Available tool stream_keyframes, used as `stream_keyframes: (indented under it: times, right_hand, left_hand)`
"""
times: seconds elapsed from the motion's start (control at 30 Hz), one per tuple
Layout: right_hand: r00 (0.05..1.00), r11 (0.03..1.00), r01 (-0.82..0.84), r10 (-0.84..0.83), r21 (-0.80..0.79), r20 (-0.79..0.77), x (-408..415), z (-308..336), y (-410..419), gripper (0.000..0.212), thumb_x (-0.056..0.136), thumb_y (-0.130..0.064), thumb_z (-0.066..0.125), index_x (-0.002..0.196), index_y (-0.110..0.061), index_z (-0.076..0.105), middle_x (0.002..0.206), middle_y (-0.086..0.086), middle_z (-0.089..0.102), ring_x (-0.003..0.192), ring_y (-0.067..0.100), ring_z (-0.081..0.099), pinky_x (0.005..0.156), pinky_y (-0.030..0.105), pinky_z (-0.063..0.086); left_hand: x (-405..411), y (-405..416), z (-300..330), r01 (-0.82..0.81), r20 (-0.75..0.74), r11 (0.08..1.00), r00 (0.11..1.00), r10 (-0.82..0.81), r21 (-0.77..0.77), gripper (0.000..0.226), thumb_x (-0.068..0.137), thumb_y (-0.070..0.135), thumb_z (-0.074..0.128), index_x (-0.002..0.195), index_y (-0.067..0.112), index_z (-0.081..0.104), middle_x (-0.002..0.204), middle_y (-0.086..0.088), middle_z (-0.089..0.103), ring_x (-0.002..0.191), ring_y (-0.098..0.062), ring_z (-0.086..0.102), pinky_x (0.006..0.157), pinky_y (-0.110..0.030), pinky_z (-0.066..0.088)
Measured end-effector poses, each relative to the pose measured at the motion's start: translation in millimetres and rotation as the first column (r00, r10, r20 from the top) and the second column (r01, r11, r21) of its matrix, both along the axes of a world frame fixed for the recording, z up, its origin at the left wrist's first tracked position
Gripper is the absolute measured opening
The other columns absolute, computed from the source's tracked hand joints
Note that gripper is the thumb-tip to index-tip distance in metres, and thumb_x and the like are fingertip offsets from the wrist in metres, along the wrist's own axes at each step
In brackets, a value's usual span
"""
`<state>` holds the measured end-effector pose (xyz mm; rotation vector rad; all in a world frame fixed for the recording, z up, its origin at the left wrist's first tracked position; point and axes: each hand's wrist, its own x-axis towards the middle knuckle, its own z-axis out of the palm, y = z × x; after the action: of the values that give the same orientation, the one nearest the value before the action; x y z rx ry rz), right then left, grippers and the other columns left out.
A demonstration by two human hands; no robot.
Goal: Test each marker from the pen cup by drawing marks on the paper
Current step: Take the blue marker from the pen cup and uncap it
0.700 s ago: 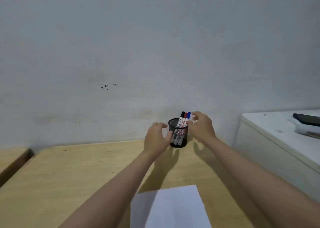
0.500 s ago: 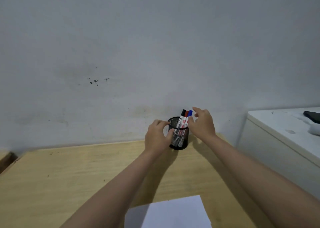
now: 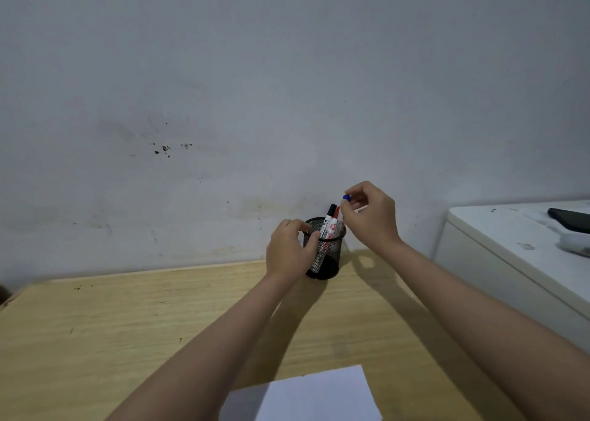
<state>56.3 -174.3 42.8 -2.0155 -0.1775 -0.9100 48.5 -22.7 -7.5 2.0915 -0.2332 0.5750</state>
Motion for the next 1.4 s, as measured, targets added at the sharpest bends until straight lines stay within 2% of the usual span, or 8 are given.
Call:
stream_keyframes:
  times: [0.13,0.3,0.53,0.73,0.87,1.1,1.2,1.4]
  right_hand:
    - [0.995,0.997,-0.046,0.041,0.055,0.093,-35,27,1,0.009,0.076,-0.004,0.067,0.083,-0.010,0.064,0.078,0.000,0.067,0.065,0.006,0.062,0.060,0.012,0.049]
    - [0.987,0.968,-0.121,0.094,0.220,0.131,-82,51,3,0.011,0.076,-0.002,0.068,0.080,-0.011,0.064,0.073,-0.006,0.067,0.062,-0.001,0.063,0.060,0.012,0.048]
    - [0.981,0.902,-0.192,0.189,0.387,0.046,-124,60,1,0.012,0.079,-0.004,0.070,0.085,-0.013,0.064,0.076,0.005,0.066,0.072,0.022,0.066,0.072,0.036,0.059]
    - [0.963,0.890,-0.229,0.267,0.394,-0.044,-138,55,17,0.015,0.082,-0.007,0.068,0.097,-0.009,0.066,0.075,0.008,0.066,0.072,0.021,0.067,0.073,0.037,0.058]
    - [0.946,0.895,-0.267,0.314,0.356,-0.079,-146,60,32,0.004,0.082,-0.002,0.067,0.085,-0.004,0.067,0.069,0.007,0.064,0.052,0.004,0.064,0.056,0.021,0.055]
    - [0.896,0.921,-0.360,0.385,0.147,-0.223,-145,68,30,0.012,0.087,-0.009,0.064,0.075,-0.012,0.066,0.070,0.002,0.067,0.065,0.017,0.062,0.070,0.041,0.053]
    - [0.877,0.914,-0.378,0.404,0.146,-0.261,-143,69,33,0.012,0.089,-0.008,0.061,0.078,-0.009,0.064,0.069,0.003,0.064,0.060,0.010,0.061,0.065,0.034,0.053]
    - [0.832,0.880,-0.428,0.473,0.208,-0.291,-139,59,37,0.013,0.088,-0.010,0.062,0.076,-0.012,0.065,0.075,0.007,0.065,0.075,0.023,0.060,0.065,0.024,0.056]
  left_hand:
    - [-27,-4,25,0.096,0.068,0.988,0.994,-0.089,-0.120,0.025,0.078,0.024,0.068,0.100,0.013,0.065,0.101,-0.004,0.066,0.084,-0.017,0.065,0.078,-0.030,0.053]
    - [-62,-4,58,0.174,0.116,0.981,0.980,-0.163,-0.090,0.024,0.077,0.022,0.069,0.101,0.019,0.066,0.104,0.004,0.067,0.084,-0.011,0.062,0.078,-0.027,0.050]
    - [-99,11,71,0.223,0.185,0.975,0.957,-0.223,0.021,0.012,0.078,0.021,0.067,0.090,0.017,0.069,0.090,0.002,0.071,0.078,-0.014,0.064,0.069,-0.022,0.048]
    - [-121,23,67,0.297,0.030,0.955,0.954,-0.297,-0.003,0.012,0.078,0.017,0.068,0.090,0.018,0.067,0.086,-0.005,0.072,0.065,-0.016,0.066,0.060,-0.027,0.054]
    - [-130,29,67,0.284,-0.027,0.959,0.958,-0.284,-0.007,0.012,0.076,0.016,0.069,0.087,0.015,0.066,0.088,-0.004,0.071,0.069,-0.021,0.070,0.066,-0.037,0.057]
    - [-137,46,74,0.284,-0.048,0.949,0.959,-0.280,0.137,0.010,0.079,0.018,0.064,0.089,0.019,0.067,0.071,0.017,0.064,0.056,-0.009,0.065,0.051,-0.025,0.049]
    - [-139,51,74,0.308,-0.087,0.938,0.951,-0.298,0.156,0.011,0.082,0.021,0.063,0.089,0.013,0.067,0.074,0.003,0.067,0.057,-0.007,0.060,0.055,-0.019,0.045]
    - [-139,62,73,0.355,-0.177,0.920,0.928,-0.327,0.163,0.011,0.083,0.017,0.059,0.083,0.008,0.066,0.072,-0.012,0.070,0.067,-0.024,0.065,0.072,-0.041,0.054]
